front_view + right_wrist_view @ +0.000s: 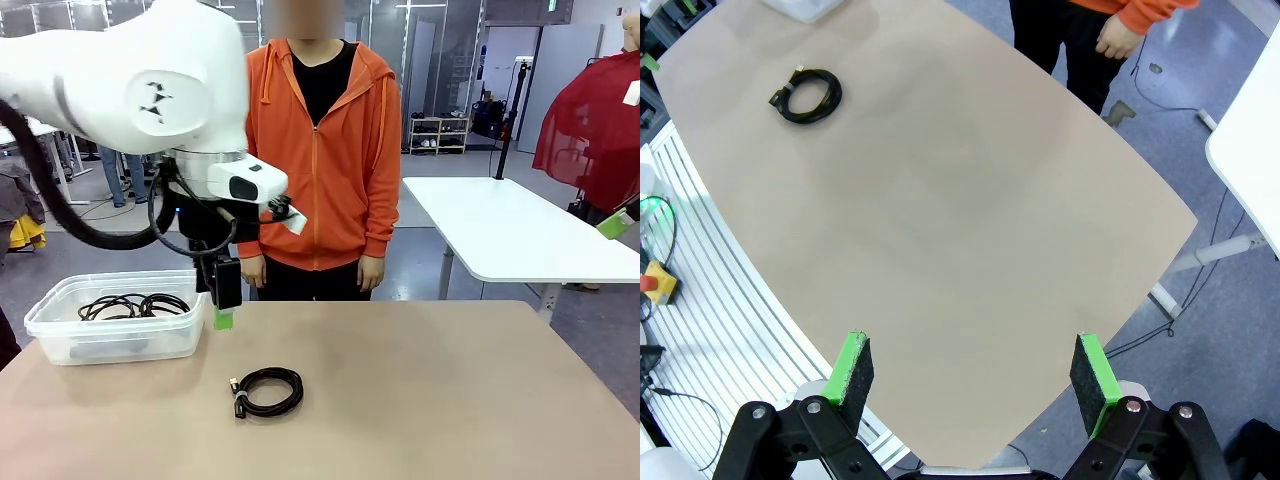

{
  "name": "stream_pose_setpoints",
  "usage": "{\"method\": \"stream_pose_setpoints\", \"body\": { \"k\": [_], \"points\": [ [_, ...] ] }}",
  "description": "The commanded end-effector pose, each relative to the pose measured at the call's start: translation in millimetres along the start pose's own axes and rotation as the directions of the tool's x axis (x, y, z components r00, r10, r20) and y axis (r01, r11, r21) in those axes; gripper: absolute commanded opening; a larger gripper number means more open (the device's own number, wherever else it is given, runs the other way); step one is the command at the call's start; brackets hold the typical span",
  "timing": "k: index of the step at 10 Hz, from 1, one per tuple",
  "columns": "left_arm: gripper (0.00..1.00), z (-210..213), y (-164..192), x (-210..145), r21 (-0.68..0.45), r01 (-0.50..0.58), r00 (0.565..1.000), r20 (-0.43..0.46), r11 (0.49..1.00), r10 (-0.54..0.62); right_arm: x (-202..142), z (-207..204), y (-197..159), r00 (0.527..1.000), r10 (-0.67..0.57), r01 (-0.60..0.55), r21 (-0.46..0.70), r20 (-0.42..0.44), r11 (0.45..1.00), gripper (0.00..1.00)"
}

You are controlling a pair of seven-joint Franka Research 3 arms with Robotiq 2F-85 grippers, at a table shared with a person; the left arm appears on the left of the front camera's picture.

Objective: Organize and store the cables.
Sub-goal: Place the USB Extension Cable into the Organizing box.

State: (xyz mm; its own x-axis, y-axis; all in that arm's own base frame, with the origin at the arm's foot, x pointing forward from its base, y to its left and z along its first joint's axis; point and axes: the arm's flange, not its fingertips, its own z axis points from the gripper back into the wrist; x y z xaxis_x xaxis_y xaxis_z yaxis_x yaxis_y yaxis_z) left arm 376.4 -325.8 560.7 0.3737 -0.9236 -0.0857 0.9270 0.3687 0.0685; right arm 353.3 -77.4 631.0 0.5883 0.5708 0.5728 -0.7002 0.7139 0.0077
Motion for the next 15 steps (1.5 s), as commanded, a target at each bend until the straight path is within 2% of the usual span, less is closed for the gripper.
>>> {"method": "stream_pose_setpoints", "body": {
  "k": [1, 2, 5, 7, 9, 10, 15],
  "points": [
    [1.00, 10.9, 18.2, 11.4, 0.027, 0.210, 0.976, -0.071, 0.977, -0.207, -1.1, 1.1, 1.0, 1.000, 0.005, -0.005, -0.001, -0.008, 1.000, 1.00],
    [1.00, 8.3, 24.6, 22.3, 0.019, 0.312, 0.949, -0.057, 0.950, -0.311, -1.1, 1.1, 1.0, 1.000, 0.005, -0.005, -0.001, -0.008, 1.000, 1.00],
    [1.00, -3.2, 22.3, 43.6, 0.038, 0.440, 0.898, -0.030, 0.897, -0.439, -1.1, 1.1, 1.0, 1.000, 0.005, -0.005, -0.001, -0.008, 1.000, 1.00],
    [1.00, -10.0, 22.8, 53.1, 0.048, 0.446, 0.895, -0.010, 0.894, -0.446, -1.1, 1.1, 1.0, 1.000, 0.005, -0.005, -0.001, -0.008, 1.000, 1.00],
    [1.00, -6.5, 25.6, 51.9, 0.030, 0.424, 0.903, 0.062, 0.905, -0.425, -1.1, 1.1, 1.0, 1.000, 0.005, -0.005, -0.001, -0.008, 1.000, 1.00],
    [1.00, -11.3, 20.6, 52.0, 0.026, 0.434, 0.901, 0.001, 0.901, -0.434, -1.1, 1.1, 1.0, 1.000, 0.005, -0.005, -0.001, -0.008, 1.000, 1.00],
    [1.00, -11.3, 20.6, 52.0, 0.026, 0.434, 0.901, 0.001, 0.901, -0.434, -1.1, 1.1, 1.0, 1.000, 0.005, -0.005, -0.001, -0.008, 1.000, 1.00]
  ]
}}
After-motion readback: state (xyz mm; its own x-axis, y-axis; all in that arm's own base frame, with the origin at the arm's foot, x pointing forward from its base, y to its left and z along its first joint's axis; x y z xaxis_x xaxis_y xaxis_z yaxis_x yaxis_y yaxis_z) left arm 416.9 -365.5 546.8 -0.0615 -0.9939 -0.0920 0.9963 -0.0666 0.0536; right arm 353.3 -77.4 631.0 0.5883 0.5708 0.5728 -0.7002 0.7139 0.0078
